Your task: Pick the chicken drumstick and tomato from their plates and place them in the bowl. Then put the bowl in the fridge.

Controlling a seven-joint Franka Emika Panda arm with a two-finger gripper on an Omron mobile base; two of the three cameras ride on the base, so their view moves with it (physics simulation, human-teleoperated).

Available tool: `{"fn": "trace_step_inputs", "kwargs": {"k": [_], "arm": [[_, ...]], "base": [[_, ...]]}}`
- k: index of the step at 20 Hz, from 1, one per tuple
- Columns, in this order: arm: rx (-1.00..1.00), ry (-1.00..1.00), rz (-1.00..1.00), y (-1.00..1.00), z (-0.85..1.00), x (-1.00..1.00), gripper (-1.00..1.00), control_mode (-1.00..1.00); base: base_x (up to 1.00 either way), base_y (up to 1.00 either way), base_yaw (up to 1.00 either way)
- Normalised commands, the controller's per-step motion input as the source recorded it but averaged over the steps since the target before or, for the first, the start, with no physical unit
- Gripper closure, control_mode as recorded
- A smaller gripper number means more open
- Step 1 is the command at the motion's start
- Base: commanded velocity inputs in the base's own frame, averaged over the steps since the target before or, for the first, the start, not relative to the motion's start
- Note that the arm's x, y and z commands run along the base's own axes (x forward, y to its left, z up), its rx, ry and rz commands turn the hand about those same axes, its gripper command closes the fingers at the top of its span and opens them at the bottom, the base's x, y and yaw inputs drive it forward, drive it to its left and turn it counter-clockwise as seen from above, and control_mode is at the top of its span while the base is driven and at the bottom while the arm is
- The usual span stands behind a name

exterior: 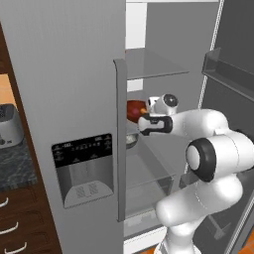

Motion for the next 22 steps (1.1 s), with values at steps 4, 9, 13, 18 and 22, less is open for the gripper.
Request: {"fn": "trace_step_inputs", "kwargs": {"k": [4,9,13,18,22], "arm": [[0.00,0.03,0.00,0.00,-0.19,0.36,1.00,-1.00],[0.00,0.00,0.00,0.00,-0.27,0.26,1.00,-1.00],[0.00,0.00,0.00,0.00,-0.04,0.32,1.00,-1.00],[0.00,0.00,0.00,0.00,0.00,0.05,-1.00,-1.00],[0.00,0.00,0.00,0.00,0.02,0.04,-1.00,-1.00]], "base": [[0.00,0.00,0.00],[0.00,0.00,0.00],[0.00,0.00,0.00],[0.00,0.00,0.00],[0.00,0.00,0.00]]}}
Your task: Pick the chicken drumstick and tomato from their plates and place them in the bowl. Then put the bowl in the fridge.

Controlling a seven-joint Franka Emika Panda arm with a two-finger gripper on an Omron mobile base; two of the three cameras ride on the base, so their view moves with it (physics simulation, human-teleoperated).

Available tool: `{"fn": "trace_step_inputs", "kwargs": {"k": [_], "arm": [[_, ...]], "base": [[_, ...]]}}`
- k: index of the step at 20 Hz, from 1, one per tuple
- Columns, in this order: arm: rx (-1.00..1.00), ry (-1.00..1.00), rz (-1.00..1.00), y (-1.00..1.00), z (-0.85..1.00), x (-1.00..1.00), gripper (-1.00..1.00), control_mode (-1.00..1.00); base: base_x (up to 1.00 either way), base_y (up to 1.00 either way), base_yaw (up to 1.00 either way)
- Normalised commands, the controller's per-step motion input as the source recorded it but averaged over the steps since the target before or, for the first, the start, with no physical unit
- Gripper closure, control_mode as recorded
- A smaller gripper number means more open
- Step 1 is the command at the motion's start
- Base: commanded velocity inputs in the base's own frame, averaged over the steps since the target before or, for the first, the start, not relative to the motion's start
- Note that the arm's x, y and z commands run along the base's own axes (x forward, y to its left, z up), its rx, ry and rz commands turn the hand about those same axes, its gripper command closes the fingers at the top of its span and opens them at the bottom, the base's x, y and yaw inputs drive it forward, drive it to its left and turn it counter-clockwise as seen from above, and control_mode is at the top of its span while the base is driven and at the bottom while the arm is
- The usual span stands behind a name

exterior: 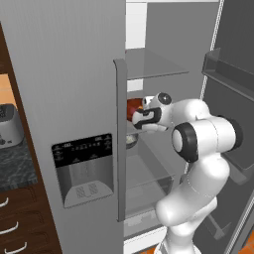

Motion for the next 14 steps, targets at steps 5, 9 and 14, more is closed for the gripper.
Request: {"fn": "trace_step_inputs", "kwargs": {"k": [5,9,14], "arm": [[0.00,-0.06,0.00,0.00,0.40,-0.21,-1.00,-1.00],[0.00,-0.18,-0.02,0.01,0.40,-0.81,-1.00,-1.00],[0.00,-0.03,-0.09,0.00,0.63,-1.00,-1.00,-1.00]], "base": [[0.00,0.00,0.00],[0.00,0.00,0.00],[0.00,0.00,0.00]]}}
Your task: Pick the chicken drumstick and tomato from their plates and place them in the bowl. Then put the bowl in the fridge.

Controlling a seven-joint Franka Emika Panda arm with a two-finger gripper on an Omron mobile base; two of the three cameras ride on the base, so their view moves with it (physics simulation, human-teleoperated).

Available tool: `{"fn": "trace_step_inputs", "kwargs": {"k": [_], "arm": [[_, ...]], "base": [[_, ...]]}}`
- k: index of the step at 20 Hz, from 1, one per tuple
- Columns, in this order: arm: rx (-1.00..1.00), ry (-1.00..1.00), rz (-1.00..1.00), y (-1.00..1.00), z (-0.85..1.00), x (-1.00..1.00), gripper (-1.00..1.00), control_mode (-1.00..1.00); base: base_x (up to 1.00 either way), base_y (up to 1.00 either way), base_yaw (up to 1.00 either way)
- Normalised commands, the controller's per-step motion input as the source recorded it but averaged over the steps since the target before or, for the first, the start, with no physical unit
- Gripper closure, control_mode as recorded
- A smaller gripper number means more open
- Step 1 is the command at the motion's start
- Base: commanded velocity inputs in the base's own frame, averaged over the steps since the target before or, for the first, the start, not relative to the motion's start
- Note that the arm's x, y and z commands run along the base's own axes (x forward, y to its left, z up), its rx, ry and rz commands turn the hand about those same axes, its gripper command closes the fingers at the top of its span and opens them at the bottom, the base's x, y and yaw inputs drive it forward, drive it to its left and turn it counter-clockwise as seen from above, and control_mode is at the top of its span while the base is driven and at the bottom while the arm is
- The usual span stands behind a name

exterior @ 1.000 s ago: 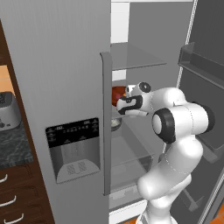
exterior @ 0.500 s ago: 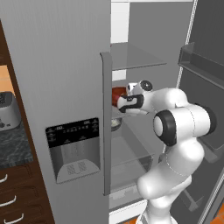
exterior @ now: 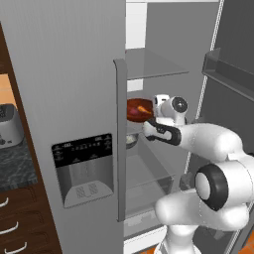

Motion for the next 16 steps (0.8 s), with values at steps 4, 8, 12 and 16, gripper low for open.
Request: {"fn": "trace_step_inputs", "kwargs": {"k": [4,8,12,16], "arm": [[0.00,0.00,-0.10,0.04,0.60,-0.97,-1.00,-1.00],[0.06,0.00,-0.08,0.00,0.66,-1.00,-1.00,-1.00],[0.06,0.02,-0.08,0.00,0.85,-1.00,-1.00,-1.00],[0.08,0.04,-0.08,0.00,0.74,-1.00,-1.00,-1.00]], "base": [[0.00,0.00,0.00],[0.00,0.00,0.00],[0.00,0.00,0.00],[0.00,0.00,0.00]]}}
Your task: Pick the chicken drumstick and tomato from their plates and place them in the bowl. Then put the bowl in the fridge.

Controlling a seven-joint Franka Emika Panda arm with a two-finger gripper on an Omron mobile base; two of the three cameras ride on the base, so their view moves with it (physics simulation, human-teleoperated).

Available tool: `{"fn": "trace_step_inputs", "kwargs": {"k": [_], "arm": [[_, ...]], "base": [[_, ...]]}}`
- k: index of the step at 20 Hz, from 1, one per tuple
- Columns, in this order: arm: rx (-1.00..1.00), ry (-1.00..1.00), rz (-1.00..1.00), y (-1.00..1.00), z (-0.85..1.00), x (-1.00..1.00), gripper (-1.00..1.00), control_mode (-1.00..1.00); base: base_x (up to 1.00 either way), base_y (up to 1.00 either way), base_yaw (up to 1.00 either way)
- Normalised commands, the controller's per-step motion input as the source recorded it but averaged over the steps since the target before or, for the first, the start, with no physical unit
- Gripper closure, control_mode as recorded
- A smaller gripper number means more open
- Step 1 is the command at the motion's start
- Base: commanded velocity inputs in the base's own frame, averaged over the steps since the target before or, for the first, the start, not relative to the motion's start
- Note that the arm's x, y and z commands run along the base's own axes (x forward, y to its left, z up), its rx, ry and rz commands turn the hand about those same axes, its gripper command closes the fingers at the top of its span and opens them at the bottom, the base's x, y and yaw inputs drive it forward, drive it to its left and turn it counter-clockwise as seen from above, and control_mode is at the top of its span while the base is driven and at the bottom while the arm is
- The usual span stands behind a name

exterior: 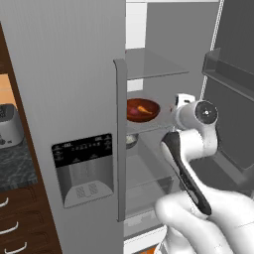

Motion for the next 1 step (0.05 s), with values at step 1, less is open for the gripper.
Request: {"fn": "trace_step_inputs", "kwargs": {"k": [1], "arm": [[0.16,0.09,-0.09,0.00,0.78,-1.00,-1.00,-1.00]], "base": [[0.00,0.00,0.00]]}}
